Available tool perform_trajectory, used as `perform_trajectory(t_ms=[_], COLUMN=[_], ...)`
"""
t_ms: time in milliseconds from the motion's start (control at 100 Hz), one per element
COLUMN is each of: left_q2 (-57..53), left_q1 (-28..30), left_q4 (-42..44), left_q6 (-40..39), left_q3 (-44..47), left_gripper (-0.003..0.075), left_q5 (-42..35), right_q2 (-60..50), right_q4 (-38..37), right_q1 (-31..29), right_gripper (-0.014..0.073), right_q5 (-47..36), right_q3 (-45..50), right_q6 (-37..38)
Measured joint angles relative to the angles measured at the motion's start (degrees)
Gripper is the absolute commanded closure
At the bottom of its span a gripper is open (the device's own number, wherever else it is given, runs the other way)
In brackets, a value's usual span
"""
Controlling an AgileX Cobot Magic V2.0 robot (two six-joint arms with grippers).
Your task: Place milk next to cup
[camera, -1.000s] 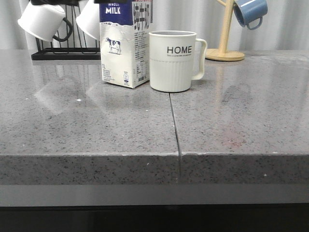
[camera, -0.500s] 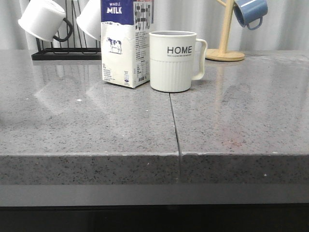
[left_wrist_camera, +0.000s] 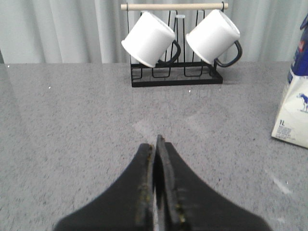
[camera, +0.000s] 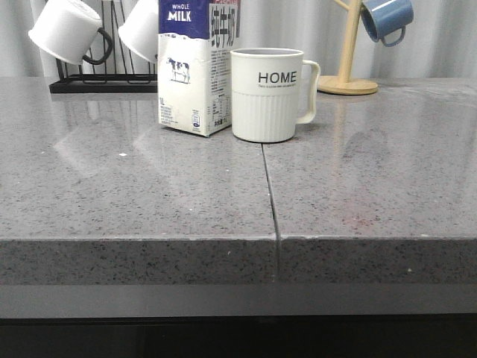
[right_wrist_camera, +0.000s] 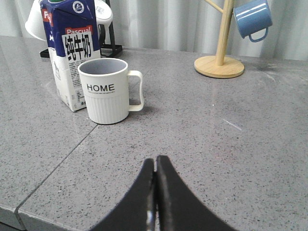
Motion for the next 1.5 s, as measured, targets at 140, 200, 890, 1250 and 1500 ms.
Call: perform_trajectory(t_ms=[140, 200, 890, 1250, 1500], left_q2=[-6.43, -8.86, -27.65, -27.65, -27.65], left_q1=[0.0, 0.11, 0.13, 0.22, 0.22], left_q4=[0.82, 1.09, 1.44, 3.29, 3.4], left_q6=[0.0, 0.0, 0.0, 0.0, 0.0], left_q3=[3.63, 5.06, 20.38, 20.38, 20.38], left_gripper=[0.0741, 0.0741, 0.0741, 0.0741, 0.0741], left_q5=[0.4, 0.4, -0.16, 0.52, 0.52], right_q2=[0.0, 0.0, 0.0, 0.0, 0.0], right_q4=[0.0, 0.0, 0.0, 0.0, 0.0], right_q1=[0.0, 0.0, 0.0, 0.0, 0.0], right_gripper=[0.0652, 0.0652, 0.0652, 0.0652, 0.0652], right_q5=[0.0, 0.0, 0.0, 0.0, 0.0], right_q3=[0.0, 0.0, 0.0, 0.0, 0.0], right_q6=[0.0, 0.0, 0.0, 0.0, 0.0])
